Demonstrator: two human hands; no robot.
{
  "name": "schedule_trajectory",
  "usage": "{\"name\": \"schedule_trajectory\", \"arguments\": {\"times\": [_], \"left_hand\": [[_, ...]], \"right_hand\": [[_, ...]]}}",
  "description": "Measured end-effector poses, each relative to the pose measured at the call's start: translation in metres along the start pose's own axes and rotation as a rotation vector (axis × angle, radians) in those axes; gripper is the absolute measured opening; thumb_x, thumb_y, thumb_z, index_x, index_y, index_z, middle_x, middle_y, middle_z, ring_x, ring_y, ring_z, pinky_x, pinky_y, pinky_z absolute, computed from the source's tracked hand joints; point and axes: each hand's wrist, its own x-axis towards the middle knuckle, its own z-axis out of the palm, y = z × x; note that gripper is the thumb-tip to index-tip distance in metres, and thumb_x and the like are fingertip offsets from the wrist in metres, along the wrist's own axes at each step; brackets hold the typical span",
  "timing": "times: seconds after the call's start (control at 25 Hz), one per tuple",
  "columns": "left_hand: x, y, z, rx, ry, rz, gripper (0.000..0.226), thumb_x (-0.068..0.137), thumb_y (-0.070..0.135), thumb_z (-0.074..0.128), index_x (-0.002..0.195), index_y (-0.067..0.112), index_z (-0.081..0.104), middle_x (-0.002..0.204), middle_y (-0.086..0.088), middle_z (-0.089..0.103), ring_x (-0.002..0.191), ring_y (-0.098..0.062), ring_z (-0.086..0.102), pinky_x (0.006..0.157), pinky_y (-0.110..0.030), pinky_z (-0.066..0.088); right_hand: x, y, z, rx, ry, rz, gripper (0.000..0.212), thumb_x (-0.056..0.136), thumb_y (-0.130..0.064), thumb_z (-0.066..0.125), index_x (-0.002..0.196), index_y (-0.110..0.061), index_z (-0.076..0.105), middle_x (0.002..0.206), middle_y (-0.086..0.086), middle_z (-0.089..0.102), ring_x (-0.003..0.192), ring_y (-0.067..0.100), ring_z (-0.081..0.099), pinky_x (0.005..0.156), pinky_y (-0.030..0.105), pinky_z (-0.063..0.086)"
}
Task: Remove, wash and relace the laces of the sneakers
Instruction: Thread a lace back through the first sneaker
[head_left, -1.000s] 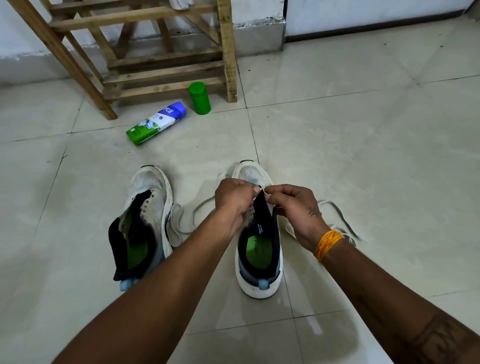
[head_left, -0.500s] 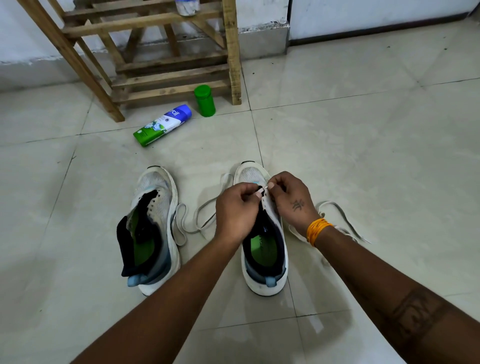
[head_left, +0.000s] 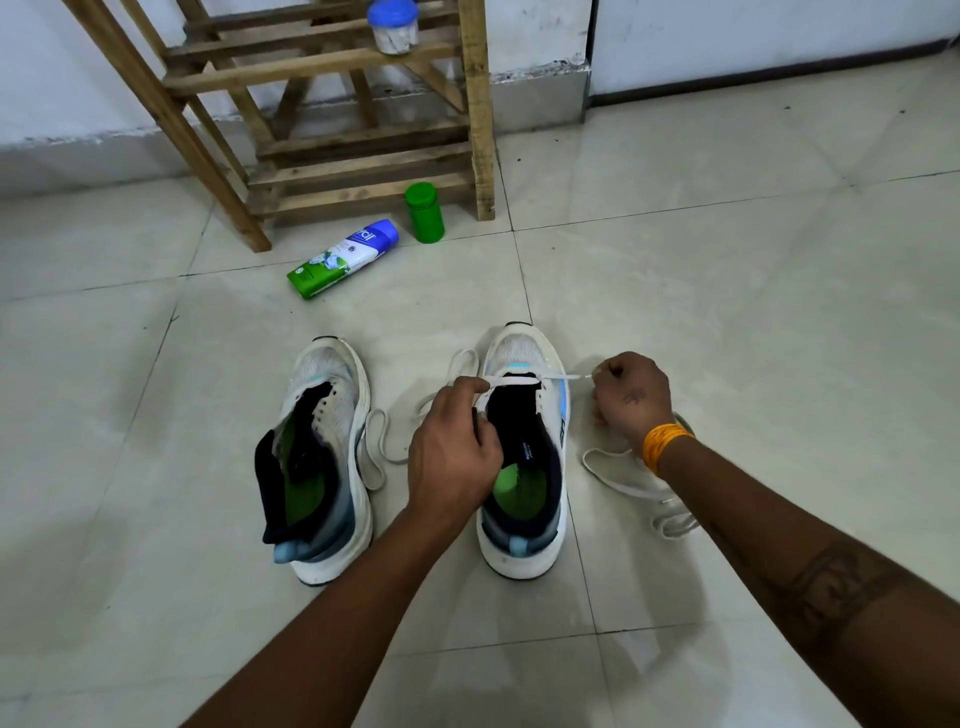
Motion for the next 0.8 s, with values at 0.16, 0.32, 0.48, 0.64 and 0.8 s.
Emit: {"name": "schedule_trajectory", "arguments": {"times": [0.16,0.32,0.48,0.64,0.8], "left_hand": [[-0.002,-0.001,0.002,-0.069,-0.003,0.029,0.035,0.090,0.017,0.051,0.123,0.020,0.063,0.103,0.004,0.064,0.086,-0.013,0.060,0.078,-0.032,0.048],[-0.006,-0.005,0.004,-0.109,0.027,0.033,0.033,0.091,0.016,0.053,0.121,0.022,0.066,0.102,0.005,0.065,0.090,-0.009,0.059,0.080,-0.024,0.046],[-0.005,-0.005,0.007,-0.115,0.054,-0.023,0.036,0.091,0.020,0.049,0.123,0.023,0.065,0.097,0.004,0.062,0.084,-0.015,0.061,0.076,-0.030,0.048],[-0.009,-0.004,0.007,-0.137,0.068,-0.009,0.035,0.090,0.019,0.050,0.121,0.022,0.066,0.096,0.006,0.062,0.082,-0.012,0.059,0.075,-0.027,0.046],[-0.011,-0.002,0.009,-0.120,0.045,-0.026,0.034,0.089,0.021,0.049,0.119,0.023,0.065,0.098,0.006,0.063,0.082,-0.012,0.058,0.074,-0.029,0.046]], "right_hand": [[-0.022,-0.005,-0.002,-0.371,-0.081,-0.611,0.031,0.092,-0.027,0.054,0.119,-0.018,0.065,0.072,0.005,0.070,0.075,0.033,0.066,0.068,0.038,0.051],[-0.022,-0.008,0.005,-0.361,-0.168,-0.738,0.025,0.093,-0.033,0.045,0.102,-0.014,0.058,0.074,0.006,0.065,0.070,0.038,0.061,0.060,0.040,0.045],[0.009,0.000,-0.021,-0.651,0.035,-0.403,0.015,0.091,-0.017,0.055,0.097,-0.004,0.053,0.089,0.023,0.067,0.080,0.046,0.063,0.064,0.042,0.044],[-0.007,-0.012,-0.019,-0.642,-0.125,-0.557,0.039,0.088,-0.021,0.057,0.126,-0.010,0.055,0.088,0.019,0.070,0.081,0.044,0.065,0.066,0.042,0.051],[-0.024,-0.019,0.003,-0.532,-0.252,-0.755,0.024,0.096,-0.030,0.045,0.110,-0.012,0.053,0.082,0.013,0.068,0.073,0.042,0.061,0.061,0.044,0.048]]}}
